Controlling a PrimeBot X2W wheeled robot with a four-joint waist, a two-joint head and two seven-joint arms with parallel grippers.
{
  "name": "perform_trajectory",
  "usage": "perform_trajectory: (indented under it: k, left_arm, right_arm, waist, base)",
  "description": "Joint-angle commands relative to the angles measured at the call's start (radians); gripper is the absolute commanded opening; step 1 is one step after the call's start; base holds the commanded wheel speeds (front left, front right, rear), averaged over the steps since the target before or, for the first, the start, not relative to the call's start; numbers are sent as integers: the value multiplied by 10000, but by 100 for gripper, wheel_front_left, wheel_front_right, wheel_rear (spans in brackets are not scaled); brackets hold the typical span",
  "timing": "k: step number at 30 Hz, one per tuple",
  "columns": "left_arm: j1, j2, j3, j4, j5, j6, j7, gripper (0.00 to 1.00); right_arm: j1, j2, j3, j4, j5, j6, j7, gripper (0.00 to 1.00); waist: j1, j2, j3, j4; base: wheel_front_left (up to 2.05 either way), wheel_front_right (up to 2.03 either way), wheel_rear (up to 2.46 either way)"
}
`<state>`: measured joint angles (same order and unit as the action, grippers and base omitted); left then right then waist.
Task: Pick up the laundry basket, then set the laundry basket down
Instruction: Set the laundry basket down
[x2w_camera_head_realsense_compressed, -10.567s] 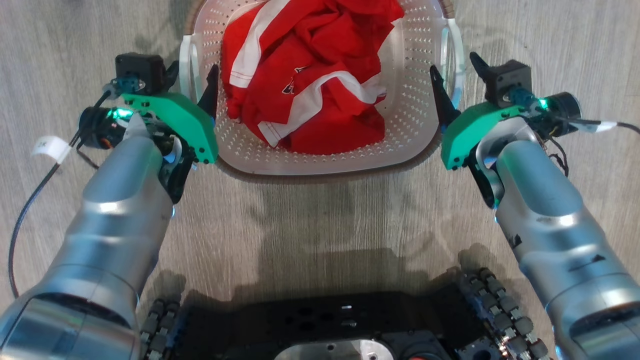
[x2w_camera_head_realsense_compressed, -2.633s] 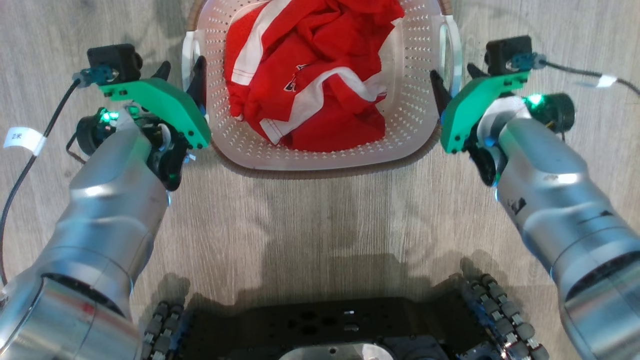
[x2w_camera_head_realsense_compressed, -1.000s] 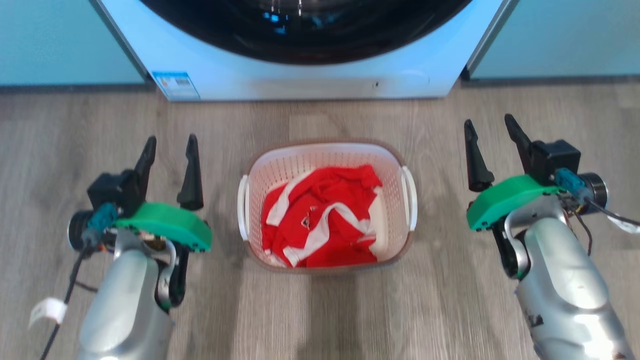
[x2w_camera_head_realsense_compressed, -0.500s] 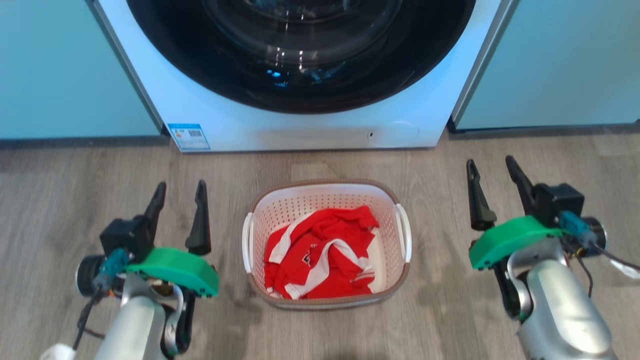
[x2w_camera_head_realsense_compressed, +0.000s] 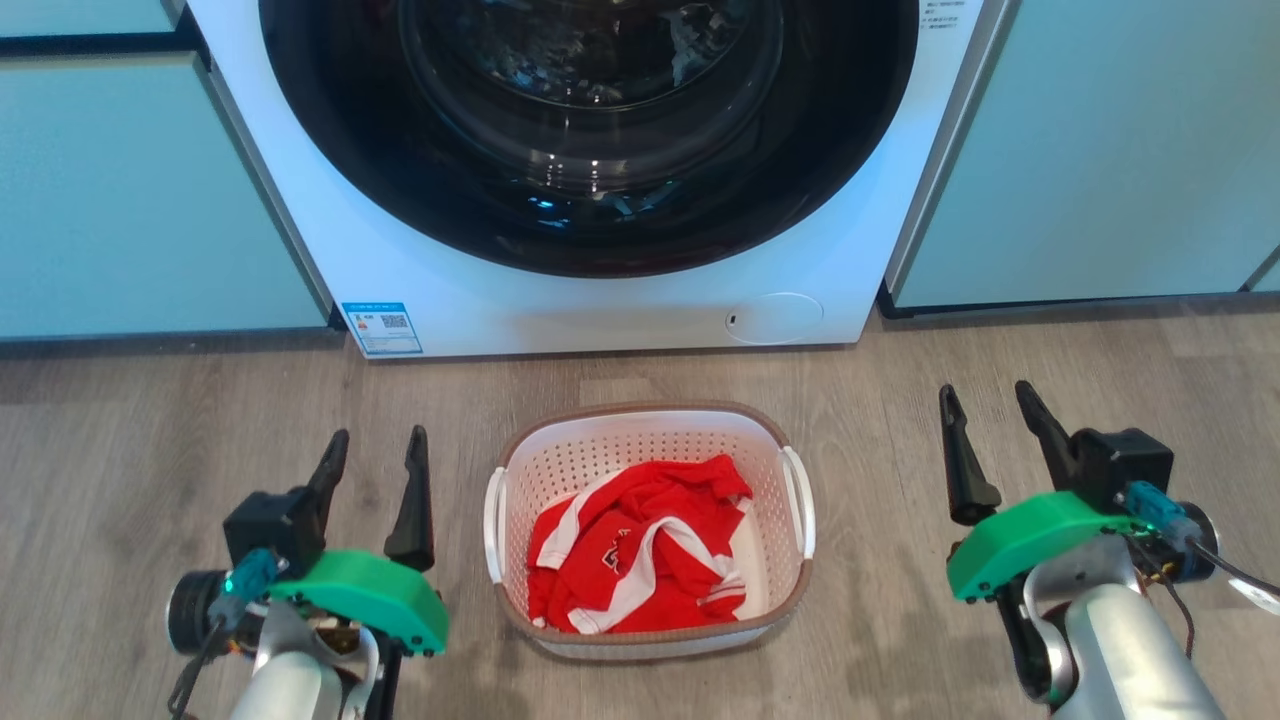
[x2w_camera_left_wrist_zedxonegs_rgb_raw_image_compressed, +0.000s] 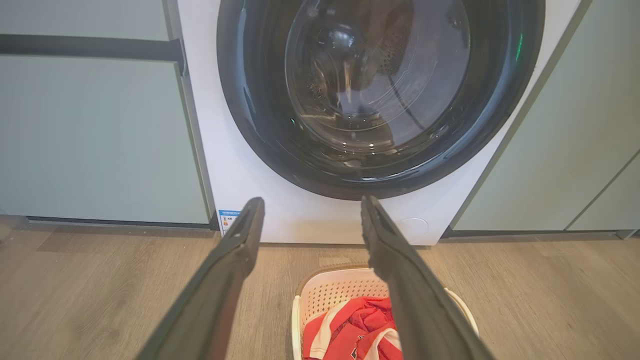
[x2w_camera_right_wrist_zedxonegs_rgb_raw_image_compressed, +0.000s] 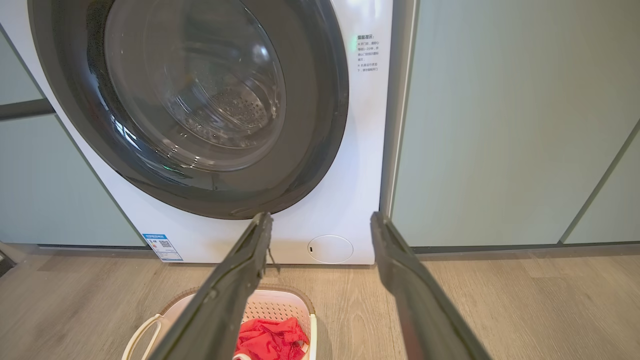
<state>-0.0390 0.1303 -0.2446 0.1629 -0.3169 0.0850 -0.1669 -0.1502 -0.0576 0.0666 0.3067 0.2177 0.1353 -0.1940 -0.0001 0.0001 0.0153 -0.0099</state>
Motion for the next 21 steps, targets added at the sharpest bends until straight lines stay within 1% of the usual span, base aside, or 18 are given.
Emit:
perform_trajectory:
  k: [1,21]
  left_arm:
    - [-292,208,326,-380,85,58,41,100]
    - [-234,317,174,-311,66,208,88,100]
  right_arm:
    - [-144,73,178,-430,-28,-46,51,100]
    - [92,73,165,-636,-114,-46,404,100]
  waist:
    - [1,-1,-58,7]
    - [1,-1,-159,20]
  base:
    - [0,0,0]
    - [0,0,0]
